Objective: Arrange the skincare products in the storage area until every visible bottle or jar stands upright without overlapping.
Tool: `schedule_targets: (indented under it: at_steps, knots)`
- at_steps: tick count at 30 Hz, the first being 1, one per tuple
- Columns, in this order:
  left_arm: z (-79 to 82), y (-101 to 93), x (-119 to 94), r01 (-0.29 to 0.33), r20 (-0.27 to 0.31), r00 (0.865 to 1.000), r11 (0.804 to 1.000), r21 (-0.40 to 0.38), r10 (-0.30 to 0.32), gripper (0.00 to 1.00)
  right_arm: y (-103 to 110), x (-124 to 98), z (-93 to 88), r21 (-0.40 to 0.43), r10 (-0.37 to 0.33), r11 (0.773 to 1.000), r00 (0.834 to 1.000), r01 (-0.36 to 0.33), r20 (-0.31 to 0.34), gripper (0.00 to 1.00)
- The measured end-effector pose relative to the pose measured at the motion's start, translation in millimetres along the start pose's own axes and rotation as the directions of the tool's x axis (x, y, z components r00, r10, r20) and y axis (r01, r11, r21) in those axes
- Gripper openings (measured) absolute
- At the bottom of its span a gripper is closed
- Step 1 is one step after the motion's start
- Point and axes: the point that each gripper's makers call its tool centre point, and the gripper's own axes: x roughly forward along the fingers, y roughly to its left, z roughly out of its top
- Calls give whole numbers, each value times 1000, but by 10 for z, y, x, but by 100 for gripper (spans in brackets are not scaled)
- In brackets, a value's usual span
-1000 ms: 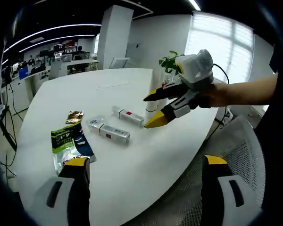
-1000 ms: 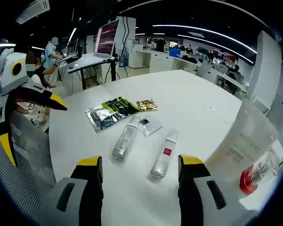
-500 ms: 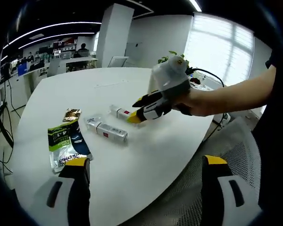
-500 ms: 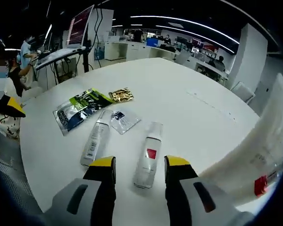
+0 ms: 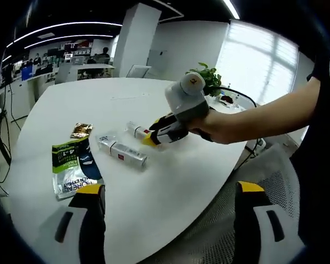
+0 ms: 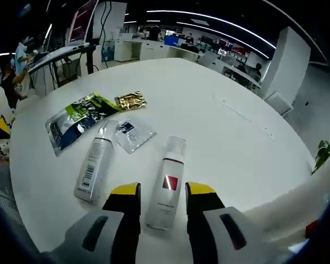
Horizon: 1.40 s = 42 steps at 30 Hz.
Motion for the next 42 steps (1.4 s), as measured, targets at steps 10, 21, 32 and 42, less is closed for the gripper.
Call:
schedule_targets:
  at_steps: [10,21,32,42]
  knots:
    - [1,11,3,1,2,1000,1000,-16,-1,95,-23,76,-32,-6,-21,1000,1000,21,-20,24]
    - [83,-5,0,9,19,1000,999,-39,-8,92,33,92,-92,18,-2,1000,999,3,-50,21]
    - [124,-41,14,9,15,1000,1000,-22,-9,93,133,26,-75,53,88,995,996,-87,-18,19]
    - [228,-75,-2,4,39,999,1000,-31,-2,92,103,-338,-4,117,105,987,991,-115,87,19]
